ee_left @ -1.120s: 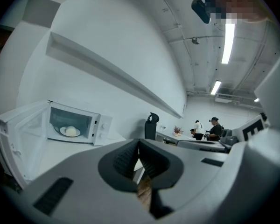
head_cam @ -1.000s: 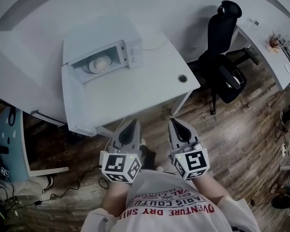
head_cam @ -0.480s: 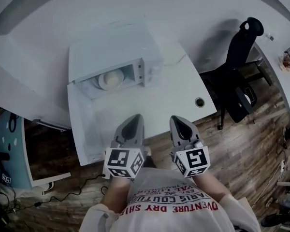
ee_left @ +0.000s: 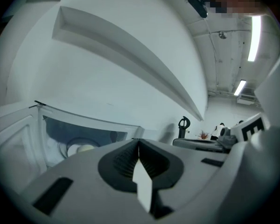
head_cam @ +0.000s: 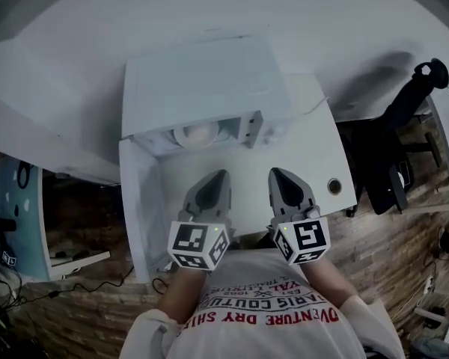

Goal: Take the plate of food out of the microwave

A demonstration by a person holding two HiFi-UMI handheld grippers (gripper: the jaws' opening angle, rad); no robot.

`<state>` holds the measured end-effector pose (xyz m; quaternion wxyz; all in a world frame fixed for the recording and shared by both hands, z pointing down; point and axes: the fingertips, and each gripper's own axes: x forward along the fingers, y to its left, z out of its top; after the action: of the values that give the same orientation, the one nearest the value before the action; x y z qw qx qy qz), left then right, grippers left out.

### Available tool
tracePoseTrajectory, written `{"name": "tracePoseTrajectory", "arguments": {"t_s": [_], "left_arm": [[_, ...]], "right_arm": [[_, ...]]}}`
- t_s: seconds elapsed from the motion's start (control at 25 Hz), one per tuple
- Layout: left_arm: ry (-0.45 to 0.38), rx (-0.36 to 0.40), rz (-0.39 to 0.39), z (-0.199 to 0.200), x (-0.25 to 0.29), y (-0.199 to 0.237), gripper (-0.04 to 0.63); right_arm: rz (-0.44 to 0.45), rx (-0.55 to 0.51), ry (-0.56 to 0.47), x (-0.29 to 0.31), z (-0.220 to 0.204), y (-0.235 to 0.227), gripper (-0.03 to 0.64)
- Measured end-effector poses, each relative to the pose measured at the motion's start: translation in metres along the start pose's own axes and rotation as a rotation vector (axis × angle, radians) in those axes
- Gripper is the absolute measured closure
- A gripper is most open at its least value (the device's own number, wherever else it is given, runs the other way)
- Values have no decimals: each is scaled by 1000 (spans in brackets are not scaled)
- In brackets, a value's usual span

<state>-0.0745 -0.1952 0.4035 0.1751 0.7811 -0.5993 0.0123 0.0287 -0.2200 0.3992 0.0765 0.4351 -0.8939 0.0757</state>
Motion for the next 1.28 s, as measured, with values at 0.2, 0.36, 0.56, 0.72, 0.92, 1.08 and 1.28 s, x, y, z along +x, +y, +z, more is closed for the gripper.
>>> {"name": "tracePoseTrajectory", "arguments": {"t_s": [0.2,0.36,0.56,0.72,0.92,1.08,1.28], "left_arm": [[-5,-32,137,0,16,31,588],[-20,-55,268,-5,18,50,589],[-27,-123,393,-32,22,74,589],[-19,-175,470,-57,28,94,588],[-9,-226,539,-80,34,118,588],[-42,-304,530,-96,46,134,588],[-180,-648,484,-114,60,163,534]], "right_arm": [[125,-3,26,47,0,-1,606],[247,-24,71,76,-6,7,606],[372,-68,108,105,-24,18,606],[411,-89,137,129,-47,20,606],[429,-101,152,153,-68,19,606],[437,-103,188,164,-86,17,606],[475,-130,213,173,-101,25,606]]}}
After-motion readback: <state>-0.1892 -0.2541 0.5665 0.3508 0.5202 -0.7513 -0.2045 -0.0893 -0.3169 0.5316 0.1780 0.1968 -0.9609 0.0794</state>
